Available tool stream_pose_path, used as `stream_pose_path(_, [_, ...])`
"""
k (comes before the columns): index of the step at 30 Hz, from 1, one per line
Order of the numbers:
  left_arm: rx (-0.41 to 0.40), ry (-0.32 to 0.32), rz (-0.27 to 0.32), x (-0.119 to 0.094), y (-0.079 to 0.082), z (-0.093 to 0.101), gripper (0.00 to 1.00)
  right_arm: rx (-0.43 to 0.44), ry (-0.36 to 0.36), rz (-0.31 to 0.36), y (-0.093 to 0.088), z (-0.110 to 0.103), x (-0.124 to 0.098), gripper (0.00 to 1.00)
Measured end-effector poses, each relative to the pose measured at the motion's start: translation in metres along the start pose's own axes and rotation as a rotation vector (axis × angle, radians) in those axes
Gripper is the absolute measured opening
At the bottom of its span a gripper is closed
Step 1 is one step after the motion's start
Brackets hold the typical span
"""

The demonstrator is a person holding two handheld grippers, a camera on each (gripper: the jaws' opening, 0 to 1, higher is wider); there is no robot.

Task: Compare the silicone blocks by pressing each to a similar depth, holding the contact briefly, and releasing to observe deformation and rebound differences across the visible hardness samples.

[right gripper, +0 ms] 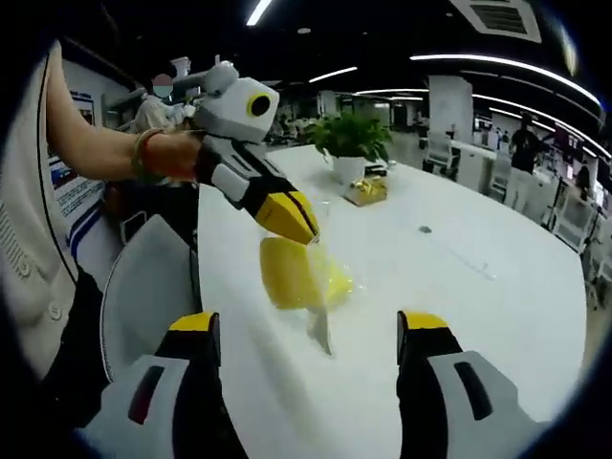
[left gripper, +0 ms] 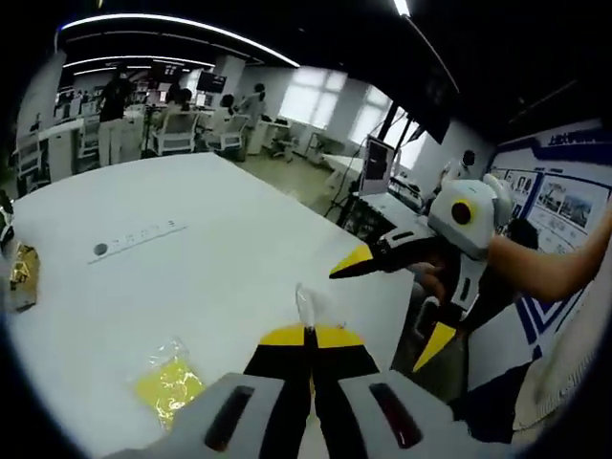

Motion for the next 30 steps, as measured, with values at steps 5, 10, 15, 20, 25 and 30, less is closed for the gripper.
stream_pose_path(5, [0.024, -0.014, -0.011, 0.003, 0.004, 0.003, 0.0, -0.027, 0.05, -0.033, 0.01, 0.002, 0.024, 0.68])
stream_pose_path(10, [0.038, -0.026, -0.018, 0.006, 0.007, 0.005, 0.0, -0.046, 0.086, -0.06, 0.016, 0.003, 0.042, 0.65])
stream_pose_path(15, [0.046, -0.04, -0.022, 0.007, 0.008, 0.005, 0.0, -0.047, 0.108, -0.086, 0.016, 0.006, 0.054, 0.6])
stream_pose_path(20, [0.055, -0.054, -0.031, 0.009, 0.009, 0.007, 0.0, -0.033, 0.136, -0.104, 0.017, 0.007, 0.066, 0.53])
stream_pose_path(25, [0.057, -0.067, -0.022, 0.009, 0.01, 0.009, 0.0, -0.022, 0.161, -0.124, 0.015, 0.005, 0.072, 0.46])
stream_pose_path(30, [0.057, -0.085, -0.016, 0.007, 0.01, 0.012, 0.0, -0.035, 0.154, -0.128, 0.014, 0.007, 0.071, 0.37])
Point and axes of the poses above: the point that each gripper's makers call its tool centre point, and the gripper's own axes: x roughly forward along the fingers, z roughly to its right, y roughly out of its top, the point moved 9 cm from there along -x, roughly backward along the fingers, and after that the axes turned 1 degree about y, right-handed, at the moved point
